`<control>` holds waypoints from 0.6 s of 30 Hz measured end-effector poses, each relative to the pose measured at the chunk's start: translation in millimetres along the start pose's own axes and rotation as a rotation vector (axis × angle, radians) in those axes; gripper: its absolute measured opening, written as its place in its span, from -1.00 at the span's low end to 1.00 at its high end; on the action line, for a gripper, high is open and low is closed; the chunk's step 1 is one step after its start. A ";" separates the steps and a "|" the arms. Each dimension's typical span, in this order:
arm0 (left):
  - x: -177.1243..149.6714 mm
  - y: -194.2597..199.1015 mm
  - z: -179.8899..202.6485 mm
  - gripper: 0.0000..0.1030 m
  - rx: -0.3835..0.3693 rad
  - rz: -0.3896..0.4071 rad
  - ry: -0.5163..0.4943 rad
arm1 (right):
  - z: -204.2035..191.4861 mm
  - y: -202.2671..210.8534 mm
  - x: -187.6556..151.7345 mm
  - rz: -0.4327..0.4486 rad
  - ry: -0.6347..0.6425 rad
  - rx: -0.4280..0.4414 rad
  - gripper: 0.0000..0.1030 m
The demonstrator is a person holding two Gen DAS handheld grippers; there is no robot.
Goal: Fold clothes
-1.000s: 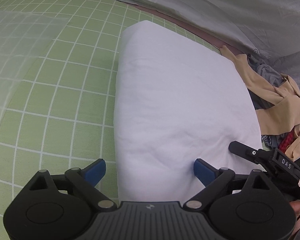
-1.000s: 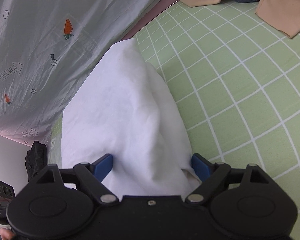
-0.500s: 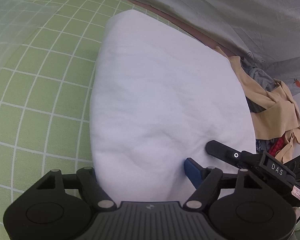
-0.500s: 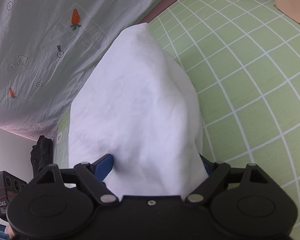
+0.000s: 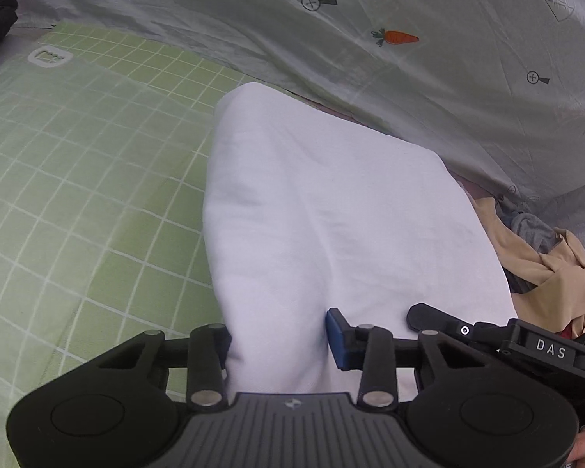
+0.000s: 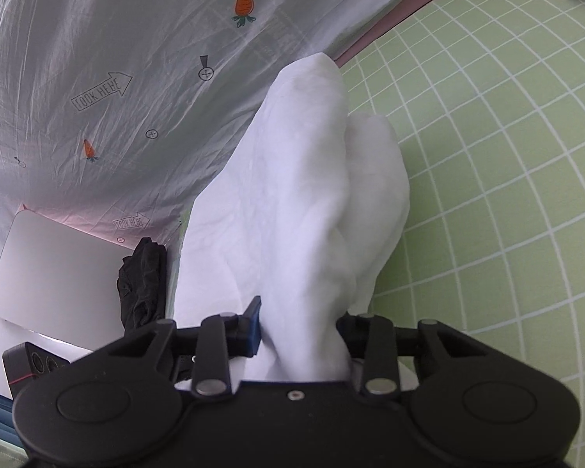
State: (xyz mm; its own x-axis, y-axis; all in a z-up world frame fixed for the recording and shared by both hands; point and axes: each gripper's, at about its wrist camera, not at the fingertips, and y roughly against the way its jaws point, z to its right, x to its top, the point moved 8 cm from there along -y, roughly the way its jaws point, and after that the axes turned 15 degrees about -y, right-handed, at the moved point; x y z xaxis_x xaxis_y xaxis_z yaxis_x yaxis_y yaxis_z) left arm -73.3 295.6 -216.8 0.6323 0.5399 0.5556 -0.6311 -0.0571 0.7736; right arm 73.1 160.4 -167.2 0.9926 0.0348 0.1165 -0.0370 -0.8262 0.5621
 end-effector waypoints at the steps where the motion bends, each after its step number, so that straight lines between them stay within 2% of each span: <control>1: 2.2 3.7 -11.7 -0.22 0.013 0.009 0.008 | -7.8 -6.5 -2.9 -0.015 0.005 0.011 -0.32; 7: 43.0 33.5 -98.8 -0.25 0.105 0.056 0.055 | -76.7 -77.8 -18.7 -0.101 0.088 0.058 -0.32; 9: 65.5 49.0 -137.3 -0.26 0.138 0.079 0.062 | -103.6 -107.9 -24.1 -0.122 0.107 0.082 -0.33; 12: 116.5 74.8 -194.1 -0.27 0.182 0.113 0.072 | -154.5 -163.3 -35.8 -0.159 0.125 0.135 -0.33; 18: 222.8 142.6 -322.3 -0.28 0.313 0.189 0.016 | -276.2 -281.6 -63.7 -0.230 0.144 0.268 -0.33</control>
State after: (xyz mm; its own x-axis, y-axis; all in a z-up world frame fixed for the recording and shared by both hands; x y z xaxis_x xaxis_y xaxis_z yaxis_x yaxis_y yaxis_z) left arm -167.4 678.4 -80.9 0.5092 0.5082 0.6946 -0.5664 -0.4099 0.7150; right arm -11.7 546.2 -106.8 0.9443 0.2992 0.1368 0.2351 -0.9046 0.3555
